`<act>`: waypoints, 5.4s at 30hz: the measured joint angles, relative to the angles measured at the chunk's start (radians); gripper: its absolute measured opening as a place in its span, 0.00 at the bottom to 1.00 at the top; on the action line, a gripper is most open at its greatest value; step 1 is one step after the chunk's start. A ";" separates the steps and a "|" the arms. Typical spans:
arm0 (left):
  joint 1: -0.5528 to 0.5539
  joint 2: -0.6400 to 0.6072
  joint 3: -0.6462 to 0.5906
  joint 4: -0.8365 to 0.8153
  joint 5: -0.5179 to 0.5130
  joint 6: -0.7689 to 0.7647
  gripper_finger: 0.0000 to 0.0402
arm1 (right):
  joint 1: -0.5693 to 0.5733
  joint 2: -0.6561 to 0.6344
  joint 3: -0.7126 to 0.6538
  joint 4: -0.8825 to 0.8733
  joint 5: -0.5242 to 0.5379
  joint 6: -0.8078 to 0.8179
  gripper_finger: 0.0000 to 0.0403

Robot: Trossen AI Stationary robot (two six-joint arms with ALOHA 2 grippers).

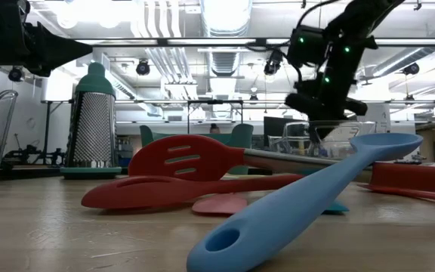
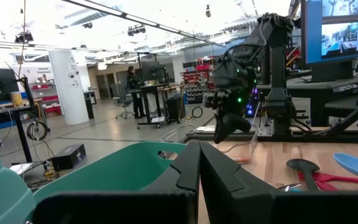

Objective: Pick & Place Kitchen Items
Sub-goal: Put the white orange knife into the top transparent bin, then put the left yellow knife into the top transparent bin

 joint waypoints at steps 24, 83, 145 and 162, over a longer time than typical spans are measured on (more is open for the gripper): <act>0.000 0.000 0.000 -0.002 0.000 0.000 0.03 | 0.322 0.246 0.245 0.545 -0.179 -0.403 0.49; 0.000 0.004 0.000 -0.004 0.000 0.000 0.03 | 0.327 0.660 0.447 0.313 -0.157 -0.354 0.24; 0.000 0.004 0.000 -0.006 0.000 0.000 0.03 | 0.166 0.152 0.309 -0.225 0.394 -0.114 0.15; 0.000 0.004 0.000 -0.007 0.000 0.000 0.03 | 0.005 0.159 0.086 0.081 0.325 -0.155 0.17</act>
